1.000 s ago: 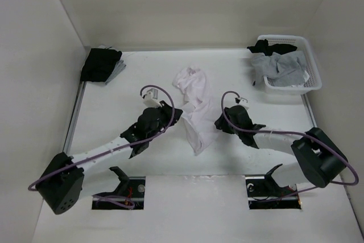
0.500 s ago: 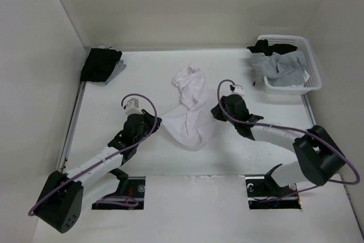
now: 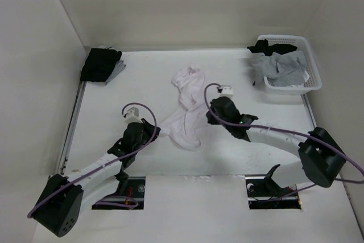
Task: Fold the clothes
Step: Flatten the tank top out
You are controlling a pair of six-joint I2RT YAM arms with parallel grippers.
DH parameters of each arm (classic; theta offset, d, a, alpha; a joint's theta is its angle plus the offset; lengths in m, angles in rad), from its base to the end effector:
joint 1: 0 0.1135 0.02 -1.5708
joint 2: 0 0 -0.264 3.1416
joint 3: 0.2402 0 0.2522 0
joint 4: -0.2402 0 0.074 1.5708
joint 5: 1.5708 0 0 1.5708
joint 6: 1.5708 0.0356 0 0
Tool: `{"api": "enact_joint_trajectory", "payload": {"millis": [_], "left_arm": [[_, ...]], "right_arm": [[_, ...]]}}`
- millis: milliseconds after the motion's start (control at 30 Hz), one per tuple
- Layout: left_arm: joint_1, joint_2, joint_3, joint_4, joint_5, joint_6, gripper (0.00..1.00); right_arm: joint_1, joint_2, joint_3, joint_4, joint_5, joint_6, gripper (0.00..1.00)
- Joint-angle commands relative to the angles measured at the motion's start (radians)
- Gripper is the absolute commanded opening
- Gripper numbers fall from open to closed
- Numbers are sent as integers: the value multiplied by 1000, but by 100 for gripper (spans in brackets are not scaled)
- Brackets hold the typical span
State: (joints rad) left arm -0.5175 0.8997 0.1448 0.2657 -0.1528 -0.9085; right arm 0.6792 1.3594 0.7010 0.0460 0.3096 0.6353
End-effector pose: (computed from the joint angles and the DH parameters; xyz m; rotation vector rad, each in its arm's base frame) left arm 0.1519 -0.0803 0.1448 -0.5102 2.0721 -0.7139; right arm 0.2273 0.1696 0.2072 0.1285 2.1768 0.4214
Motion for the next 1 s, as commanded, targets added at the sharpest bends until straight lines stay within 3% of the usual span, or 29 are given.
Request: {"api": "enact_joint_trajectory", "payload": {"millis": [0, 233, 767, 967], "left_arm": [[4, -15, -7, 61, -4, -7, 6], [-9, -21, -14, 84, -4, 3, 6], [-17, 14, -13, 124, 7, 14, 6], [-19, 21, -2, 133, 15, 13, 6]], "right_arm": [[168, 70, 130, -101, 23, -45, 8], [315, 254, 213, -181, 131, -6, 28], [329, 383, 293, -207, 189, -9, 33], [329, 391, 287, -216, 224, -9, 25]]}}
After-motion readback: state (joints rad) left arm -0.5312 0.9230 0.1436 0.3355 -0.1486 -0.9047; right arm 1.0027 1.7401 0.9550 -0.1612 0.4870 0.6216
